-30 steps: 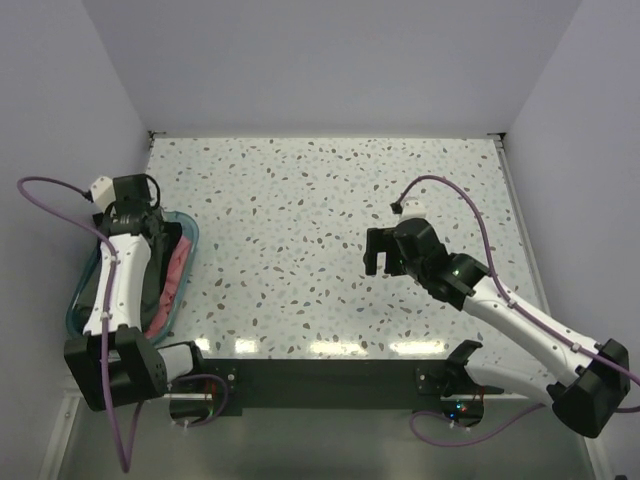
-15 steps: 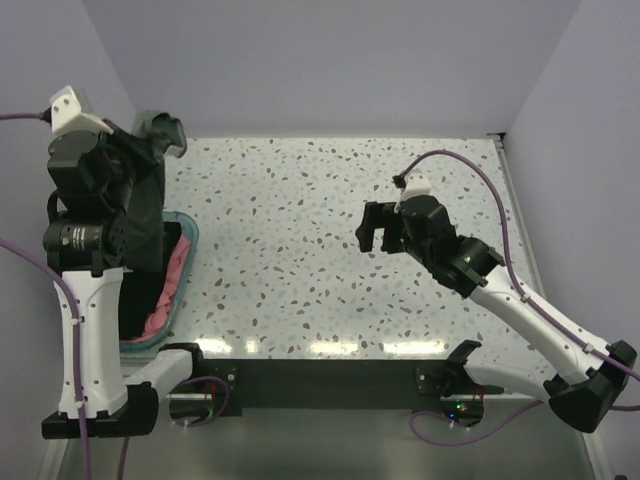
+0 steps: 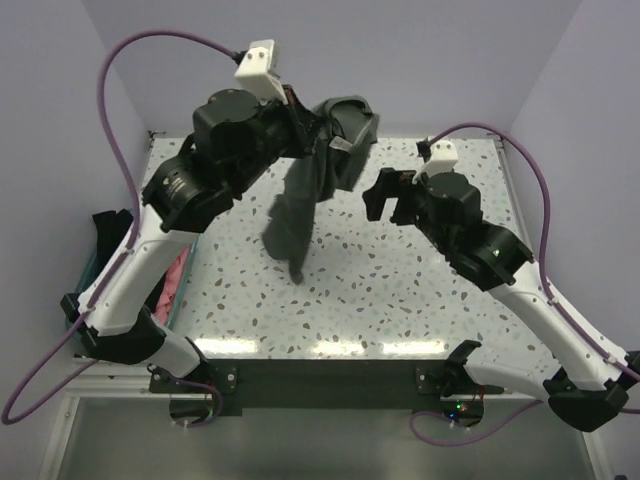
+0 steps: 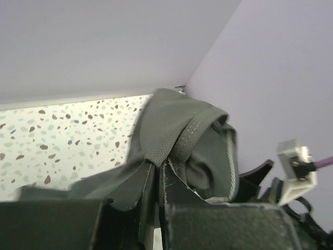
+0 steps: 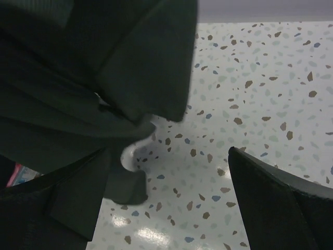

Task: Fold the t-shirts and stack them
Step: Move the tshirt to the center of the board

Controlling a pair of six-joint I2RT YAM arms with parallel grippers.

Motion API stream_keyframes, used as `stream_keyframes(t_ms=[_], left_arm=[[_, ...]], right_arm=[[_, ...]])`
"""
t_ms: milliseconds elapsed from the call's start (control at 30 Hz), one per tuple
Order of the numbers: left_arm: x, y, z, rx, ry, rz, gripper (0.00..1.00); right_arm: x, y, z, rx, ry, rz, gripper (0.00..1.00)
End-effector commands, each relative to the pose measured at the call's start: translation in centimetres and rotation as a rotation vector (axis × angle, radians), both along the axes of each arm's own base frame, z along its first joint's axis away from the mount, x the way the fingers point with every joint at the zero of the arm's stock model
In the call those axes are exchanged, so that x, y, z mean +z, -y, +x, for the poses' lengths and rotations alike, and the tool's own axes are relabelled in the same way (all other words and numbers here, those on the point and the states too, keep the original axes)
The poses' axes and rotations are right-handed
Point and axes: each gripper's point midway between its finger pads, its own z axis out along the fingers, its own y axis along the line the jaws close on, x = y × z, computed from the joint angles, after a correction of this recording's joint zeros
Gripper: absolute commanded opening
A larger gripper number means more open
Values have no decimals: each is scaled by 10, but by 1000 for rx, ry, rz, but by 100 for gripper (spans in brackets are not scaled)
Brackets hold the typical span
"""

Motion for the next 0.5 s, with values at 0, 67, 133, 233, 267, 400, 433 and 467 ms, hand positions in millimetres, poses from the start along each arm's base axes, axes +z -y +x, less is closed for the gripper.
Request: stream_keyframes(t_ms=[0, 67, 133, 233, 267, 400, 433, 467], left_arm=[[2, -17, 16, 124, 22, -7, 9], [-26, -36, 42, 171, -35, -5, 9], [-83, -47, 69, 180, -137, -15, 10], [-159, -88, 97, 227, -256, -34, 41], [-181, -105, 107, 250, -298, -35, 64], [-267, -123, 108, 231, -468, -41, 88], [-284, -126, 100, 237, -485, -43, 91], [-290, -128, 96, 240, -486, -41, 94]], right_arm=[[19, 11, 8, -60, 54, -27, 99], [13, 11, 15, -82, 46, -52, 99], [1, 10, 21, -95, 28, -83, 99], [-28, 6, 32, -123, -17, -140, 99], [-38, 8, 36, -142, -31, -163, 99], [-98, 5, 51, -163, -140, -243, 99], [-108, 6, 53, -169, -158, -257, 99], [-116, 6, 56, -169, -174, -267, 99]])
